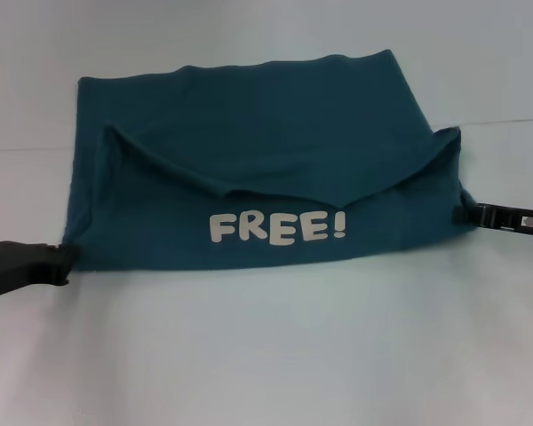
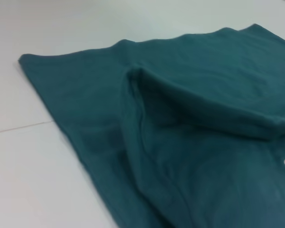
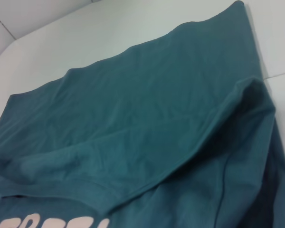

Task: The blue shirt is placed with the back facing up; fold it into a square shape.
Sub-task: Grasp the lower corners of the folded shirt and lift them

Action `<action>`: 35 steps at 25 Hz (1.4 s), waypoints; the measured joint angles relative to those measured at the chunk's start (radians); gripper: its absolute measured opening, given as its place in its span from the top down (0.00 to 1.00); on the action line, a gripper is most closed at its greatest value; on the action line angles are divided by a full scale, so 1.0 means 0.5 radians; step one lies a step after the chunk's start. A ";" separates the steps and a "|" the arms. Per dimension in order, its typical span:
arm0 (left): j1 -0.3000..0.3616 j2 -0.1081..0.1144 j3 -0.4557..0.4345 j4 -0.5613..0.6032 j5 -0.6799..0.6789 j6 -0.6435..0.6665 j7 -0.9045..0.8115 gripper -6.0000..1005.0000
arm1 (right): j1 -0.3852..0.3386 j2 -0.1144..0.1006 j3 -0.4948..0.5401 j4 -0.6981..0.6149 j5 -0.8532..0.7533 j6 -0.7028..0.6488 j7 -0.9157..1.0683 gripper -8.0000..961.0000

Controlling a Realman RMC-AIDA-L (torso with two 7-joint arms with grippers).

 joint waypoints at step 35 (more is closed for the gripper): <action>0.443 0.012 -0.578 0.494 0.070 1.527 -0.131 0.99 | -0.769 0.010 0.005 -0.161 0.206 -1.174 -0.632 0.87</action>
